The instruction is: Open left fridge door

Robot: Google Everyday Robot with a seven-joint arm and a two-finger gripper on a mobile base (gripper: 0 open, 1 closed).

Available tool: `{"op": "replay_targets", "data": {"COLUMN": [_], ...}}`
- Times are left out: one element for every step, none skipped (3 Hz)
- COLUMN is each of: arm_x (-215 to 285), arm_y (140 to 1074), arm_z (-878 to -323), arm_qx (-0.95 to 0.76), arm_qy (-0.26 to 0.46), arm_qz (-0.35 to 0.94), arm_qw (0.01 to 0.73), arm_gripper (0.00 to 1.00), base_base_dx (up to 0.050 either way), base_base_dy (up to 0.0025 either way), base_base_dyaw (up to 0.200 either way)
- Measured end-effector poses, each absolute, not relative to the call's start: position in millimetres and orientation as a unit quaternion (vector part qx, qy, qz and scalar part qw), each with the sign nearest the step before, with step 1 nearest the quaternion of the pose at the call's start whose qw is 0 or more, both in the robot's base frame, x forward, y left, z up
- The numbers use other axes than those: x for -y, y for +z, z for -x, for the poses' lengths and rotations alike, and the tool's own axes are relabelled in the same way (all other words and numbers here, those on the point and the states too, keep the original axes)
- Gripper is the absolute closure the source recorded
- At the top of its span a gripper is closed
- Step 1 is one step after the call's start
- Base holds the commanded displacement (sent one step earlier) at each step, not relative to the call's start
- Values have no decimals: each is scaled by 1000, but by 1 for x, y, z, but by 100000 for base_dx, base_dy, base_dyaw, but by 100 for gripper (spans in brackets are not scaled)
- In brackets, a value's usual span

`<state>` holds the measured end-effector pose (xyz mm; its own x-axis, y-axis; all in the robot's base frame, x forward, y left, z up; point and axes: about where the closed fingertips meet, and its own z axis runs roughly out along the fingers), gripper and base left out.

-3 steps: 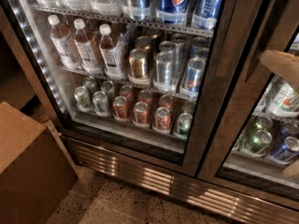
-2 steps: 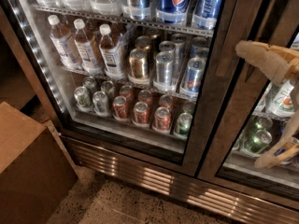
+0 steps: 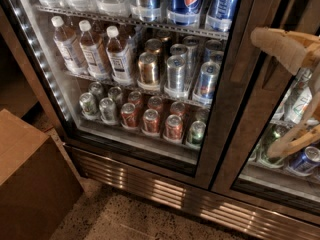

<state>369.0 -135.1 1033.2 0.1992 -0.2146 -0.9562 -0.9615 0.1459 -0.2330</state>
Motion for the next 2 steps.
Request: {"op": "replay_targets", "data": {"arm_x": [141,155], "arm_y": [1009,1014], "arm_z": [-376,-376], "arm_qx": [-545,-547], "arm_qy": [358,354], "arm_qz": [535,521], "arm_qw": [537,552], "arm_gripper": [0,0], "base_base_dx": [0,0], "base_base_dy": [0,0], "base_base_dyaw": [0,0]}}
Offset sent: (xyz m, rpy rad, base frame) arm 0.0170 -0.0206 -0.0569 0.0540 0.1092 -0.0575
